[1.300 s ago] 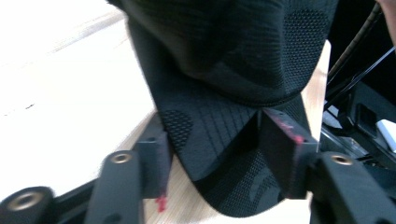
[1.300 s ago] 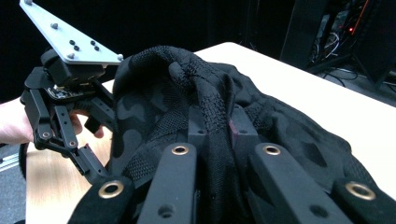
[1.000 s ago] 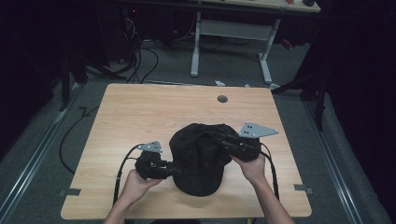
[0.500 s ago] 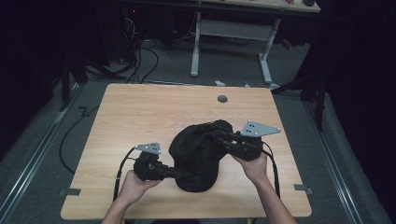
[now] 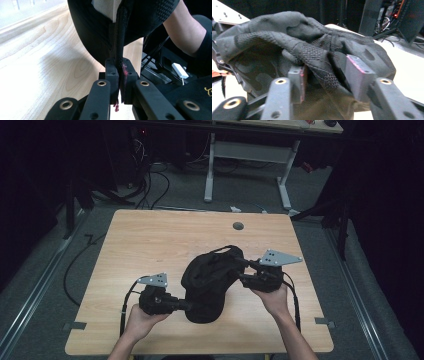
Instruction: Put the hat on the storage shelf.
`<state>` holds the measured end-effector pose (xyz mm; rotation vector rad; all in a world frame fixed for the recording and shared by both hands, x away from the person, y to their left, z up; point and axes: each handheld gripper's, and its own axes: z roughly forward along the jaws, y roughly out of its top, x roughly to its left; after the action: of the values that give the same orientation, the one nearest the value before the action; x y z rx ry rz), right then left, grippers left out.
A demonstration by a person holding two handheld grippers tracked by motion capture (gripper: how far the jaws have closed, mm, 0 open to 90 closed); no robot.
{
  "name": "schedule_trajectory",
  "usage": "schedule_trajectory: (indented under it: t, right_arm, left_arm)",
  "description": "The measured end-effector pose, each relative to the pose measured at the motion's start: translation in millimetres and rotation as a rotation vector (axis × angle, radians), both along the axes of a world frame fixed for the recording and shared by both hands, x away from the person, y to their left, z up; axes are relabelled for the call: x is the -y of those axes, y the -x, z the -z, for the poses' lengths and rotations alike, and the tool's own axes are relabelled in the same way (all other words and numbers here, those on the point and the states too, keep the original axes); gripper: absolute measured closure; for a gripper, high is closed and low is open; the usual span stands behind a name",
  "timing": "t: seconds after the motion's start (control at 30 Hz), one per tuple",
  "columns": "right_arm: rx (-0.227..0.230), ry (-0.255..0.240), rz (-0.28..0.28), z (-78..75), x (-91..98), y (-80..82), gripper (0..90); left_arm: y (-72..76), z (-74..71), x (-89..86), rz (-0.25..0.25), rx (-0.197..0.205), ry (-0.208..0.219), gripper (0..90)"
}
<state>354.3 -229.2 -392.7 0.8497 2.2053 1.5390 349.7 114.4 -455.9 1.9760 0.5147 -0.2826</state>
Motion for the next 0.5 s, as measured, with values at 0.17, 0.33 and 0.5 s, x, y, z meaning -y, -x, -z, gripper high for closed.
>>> schedule_trajectory:
  t: [0.17, 0.33, 0.5]
  right_arm:
    - [-0.002, 0.01, 0.025, 1.0, 3.2, 2.0, 42.8]
    - [-0.009, 0.017, 0.039, 1.6, 6.0, 3.8, 40.1]
    - [-0.016, -0.004, 0.044, 0.7, 10.2, 4.4, 33.5]
  left_arm:
    - [-0.2, -2.2, -0.1, -0.009, 0.011, -0.006, 86.8]
    - [-0.5, -2.0, 0.9, -0.013, 0.013, -0.006, 86.8]
    - [-0.4, -2.5, -1.4, -0.027, 0.014, -0.005, 86.8]
